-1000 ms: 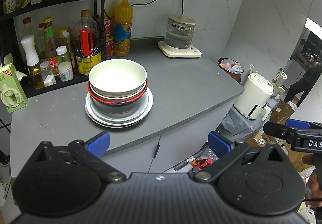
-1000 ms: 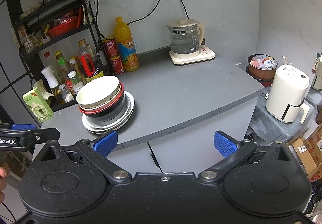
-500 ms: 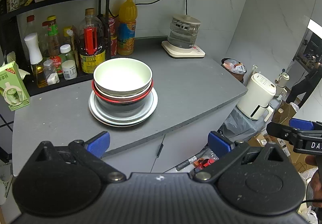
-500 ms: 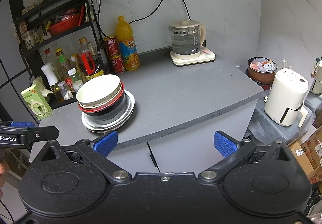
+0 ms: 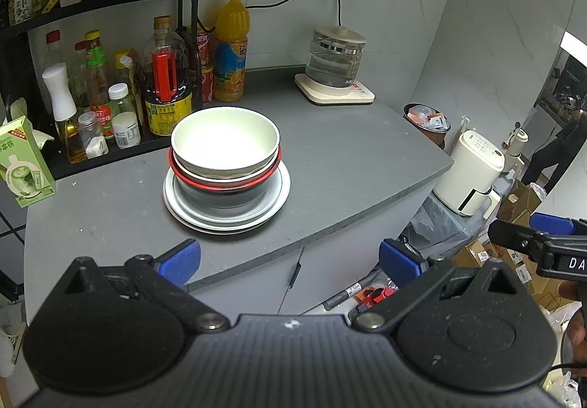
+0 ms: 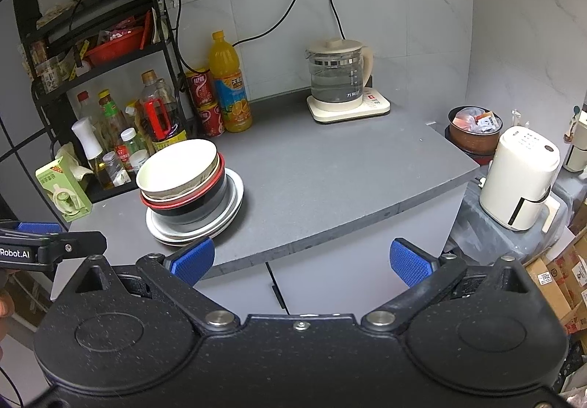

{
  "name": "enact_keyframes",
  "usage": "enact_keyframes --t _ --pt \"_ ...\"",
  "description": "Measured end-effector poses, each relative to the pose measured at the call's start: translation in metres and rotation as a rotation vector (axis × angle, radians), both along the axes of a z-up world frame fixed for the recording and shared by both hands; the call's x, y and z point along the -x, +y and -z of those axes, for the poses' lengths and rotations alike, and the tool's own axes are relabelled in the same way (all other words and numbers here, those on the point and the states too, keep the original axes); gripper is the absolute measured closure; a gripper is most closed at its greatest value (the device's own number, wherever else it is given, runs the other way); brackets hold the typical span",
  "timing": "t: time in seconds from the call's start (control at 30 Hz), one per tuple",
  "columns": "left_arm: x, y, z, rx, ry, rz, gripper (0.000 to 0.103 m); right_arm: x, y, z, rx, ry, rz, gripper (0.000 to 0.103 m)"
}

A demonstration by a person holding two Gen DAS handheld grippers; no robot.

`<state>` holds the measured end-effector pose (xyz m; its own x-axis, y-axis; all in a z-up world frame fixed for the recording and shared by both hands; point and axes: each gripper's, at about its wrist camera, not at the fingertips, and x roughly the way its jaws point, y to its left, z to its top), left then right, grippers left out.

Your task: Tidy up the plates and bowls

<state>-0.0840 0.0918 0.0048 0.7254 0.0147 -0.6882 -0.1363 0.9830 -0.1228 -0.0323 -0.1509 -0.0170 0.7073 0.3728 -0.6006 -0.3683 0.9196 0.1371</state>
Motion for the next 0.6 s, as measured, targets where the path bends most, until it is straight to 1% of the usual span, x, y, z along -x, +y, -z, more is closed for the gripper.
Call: enact_keyframes --t 0.3,0.6 --pt "-0.0035 0.0018 0.0007 -0.005 0.006 0.012 0.000 -0.0028 -0.0003 -0.0005 -0.001 0.005 0.007 0.000" --pt "-0.0038 0.0030 0.0034 -0.011 0.013 0.003 0.000 -0.0016 0.0021 0.0030 0.007 0.012 0.010 0.000"
